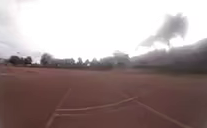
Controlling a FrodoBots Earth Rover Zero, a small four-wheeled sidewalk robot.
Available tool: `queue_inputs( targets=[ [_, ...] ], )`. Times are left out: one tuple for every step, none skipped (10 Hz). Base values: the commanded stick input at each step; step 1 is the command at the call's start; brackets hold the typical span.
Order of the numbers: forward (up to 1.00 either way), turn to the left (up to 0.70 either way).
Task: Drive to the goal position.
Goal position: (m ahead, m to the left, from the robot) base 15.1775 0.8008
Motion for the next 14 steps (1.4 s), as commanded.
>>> queue_inputs(
  targets=[
    [0.70,0.00],
    [0.70,0.00],
    [0.70,0.00],
    [0.70,0.00],
    [0.70,0.00],
    [0.70,0.00],
    [0.70,0.00],
    [0.70,0.00],
    [0.70,0.00],
    [0.70,0.00],
    [0.70,0.00],
    [0.70,0.00],
    [0.70,0.00],
    [0.70,0.00]
  ],
)
